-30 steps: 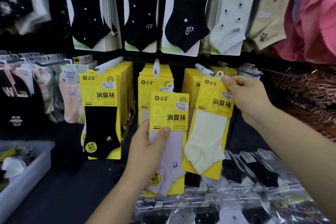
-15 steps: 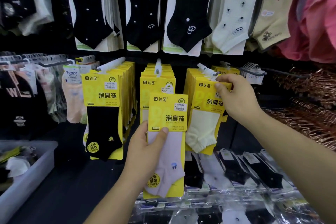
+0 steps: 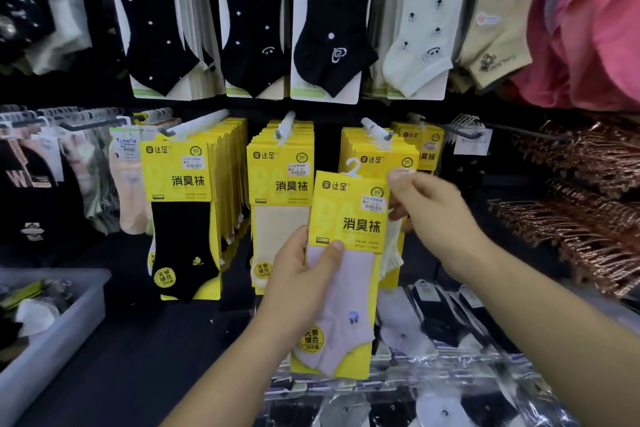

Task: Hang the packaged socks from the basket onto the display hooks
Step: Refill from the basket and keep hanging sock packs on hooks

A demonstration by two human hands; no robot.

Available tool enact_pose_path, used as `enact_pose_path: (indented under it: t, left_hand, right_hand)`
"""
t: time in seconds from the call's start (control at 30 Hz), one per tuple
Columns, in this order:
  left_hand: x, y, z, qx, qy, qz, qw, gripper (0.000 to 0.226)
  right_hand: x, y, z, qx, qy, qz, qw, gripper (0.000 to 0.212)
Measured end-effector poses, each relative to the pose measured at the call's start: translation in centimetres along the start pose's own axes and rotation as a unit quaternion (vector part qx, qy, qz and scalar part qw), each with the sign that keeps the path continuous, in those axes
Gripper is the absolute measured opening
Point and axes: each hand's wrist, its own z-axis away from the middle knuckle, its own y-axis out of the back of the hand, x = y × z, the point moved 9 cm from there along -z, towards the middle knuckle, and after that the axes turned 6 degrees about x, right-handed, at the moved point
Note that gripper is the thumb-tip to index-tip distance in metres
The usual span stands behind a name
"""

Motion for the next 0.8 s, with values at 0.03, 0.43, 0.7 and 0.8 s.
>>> enact_pose_path:
  t: [0.03, 0.43, 0.7, 0.8]
  left_hand:
    - [0.2, -0.9, -0.2, -0.004, -0.001, -0.001, 1.0, 0.015]
    - [1.5, -6.2, -4.0, -0.017, 0.01, -0.066, 0.998, 0.007]
    - [0.5, -5.2, -4.0, 0.017, 0.011, -0.098, 0.995, 0.007]
    - [0.6, -5.4, -3.7, -0.007, 0.005, -0.191, 0.982, 0.008]
  right_hand:
    - [0.3, -0.5, 0.5, -0.022, -0.007, -0.008, 1.0, 0.033]
    - [2.1, 2.9, -2.4, 0.091, -0.072, -0.11, 0.987, 0.053]
    - [1.5, 1.6, -3.1, 0.057, -0.032, -0.062, 0.996, 0.049]
    - [2.0, 1.8, -3.3, 0.062, -0.019, -0.033, 0.997, 0.037]
